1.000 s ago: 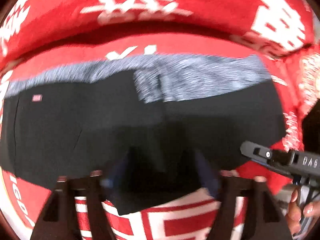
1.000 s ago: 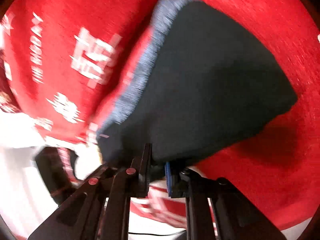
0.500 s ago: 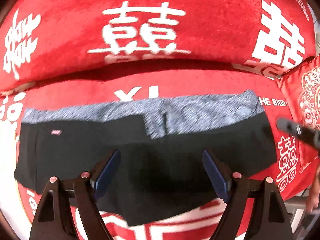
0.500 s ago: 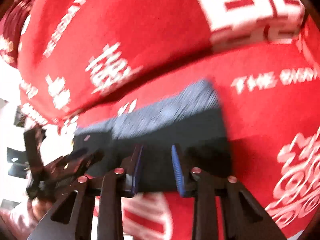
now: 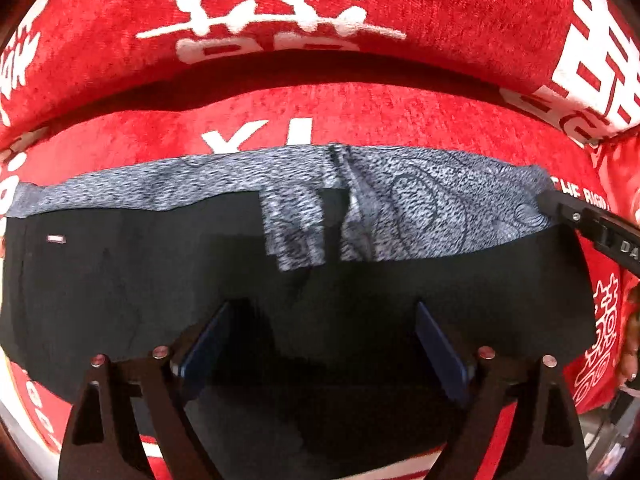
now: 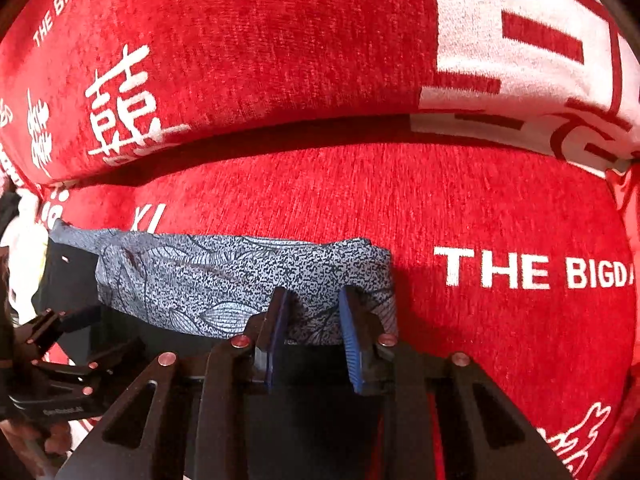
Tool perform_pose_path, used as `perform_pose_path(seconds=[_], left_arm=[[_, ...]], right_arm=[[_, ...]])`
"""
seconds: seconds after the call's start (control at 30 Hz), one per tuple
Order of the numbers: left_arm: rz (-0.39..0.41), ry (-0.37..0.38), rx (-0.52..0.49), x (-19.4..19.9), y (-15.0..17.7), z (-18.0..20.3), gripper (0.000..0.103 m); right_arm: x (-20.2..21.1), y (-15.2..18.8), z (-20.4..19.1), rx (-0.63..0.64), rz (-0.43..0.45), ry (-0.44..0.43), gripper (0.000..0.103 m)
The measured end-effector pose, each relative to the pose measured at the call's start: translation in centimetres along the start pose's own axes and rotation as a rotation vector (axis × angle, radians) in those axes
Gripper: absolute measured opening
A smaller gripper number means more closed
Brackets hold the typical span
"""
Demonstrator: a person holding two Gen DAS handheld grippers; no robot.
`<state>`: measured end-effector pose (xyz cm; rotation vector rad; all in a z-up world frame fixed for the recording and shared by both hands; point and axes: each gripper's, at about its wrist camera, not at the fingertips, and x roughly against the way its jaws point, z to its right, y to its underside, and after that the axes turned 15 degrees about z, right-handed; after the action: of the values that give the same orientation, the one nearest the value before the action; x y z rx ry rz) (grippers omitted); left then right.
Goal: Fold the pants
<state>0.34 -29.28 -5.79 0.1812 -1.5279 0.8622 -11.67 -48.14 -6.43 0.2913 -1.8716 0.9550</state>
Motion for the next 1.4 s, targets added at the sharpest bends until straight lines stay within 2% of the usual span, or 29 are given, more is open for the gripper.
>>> perform_pose_path(seconds=[0.03, 0.1, 0.13, 0.37, 0.53, 0.63, 0.7, 0.77, 0.93, 1.4], left_arm=[[0.001, -0.010, -0.013, 0.4, 0.1, -0.1, 0.092], [0.000, -0.030, -0.024, 1.3, 0.5, -0.7, 0.092], [-0.001, -0.031, -0.019, 1.7, 0.6, -1.0, 0.092], [-0.034, -0.099, 0.051, 3.9, 2.2, -5.2, 0.092], [-0.062, -0.154, 0.086, 4.6, 3.4, -8.0, 0.092], [-0.071, -0.172, 0.109, 5.0, 4.2, -9.7, 0.092], [-0.085, -0.183, 0.122, 5.1, 4.7, -10.7, 0.092], [-0.092, -0.192, 0.135, 5.1, 5.1, -11.4, 0.092], [-0.099, -0.195, 0.168, 4.7, 5.3, -12.5, 0.092], [-0.096, -0.170, 0.227, 5.1, 6.3, -16.5, 0.092]], right_arm=[[0.4, 0.0, -0.6, 0.015, -0.007, 0.015, 0.032], [1.5, 0.2, -2.2, 0.066, -0.015, 0.018, 0.044], [1.7, 0.2, -3.3, 0.079, -0.016, 0.009, 0.044], [4.0, 2.5, -8.4, 0.066, -0.020, -0.070, 0.045], [2.1, 3.4, -13.7, 0.055, -0.050, -0.164, 0.044], [1.0, 3.6, -15.3, 0.023, -0.069, -0.193, 0.044], [0.1, 4.2, -16.0, 0.009, -0.111, -0.205, 0.044], [-0.4, 5.3, -16.7, 0.008, -0.147, -0.199, 0.044], [0.2, 7.0, -18.4, 0.075, -0.154, -0.158, 0.044], [1.6, 7.8, -20.9, 0.107, -0.190, -0.087, 0.045]])
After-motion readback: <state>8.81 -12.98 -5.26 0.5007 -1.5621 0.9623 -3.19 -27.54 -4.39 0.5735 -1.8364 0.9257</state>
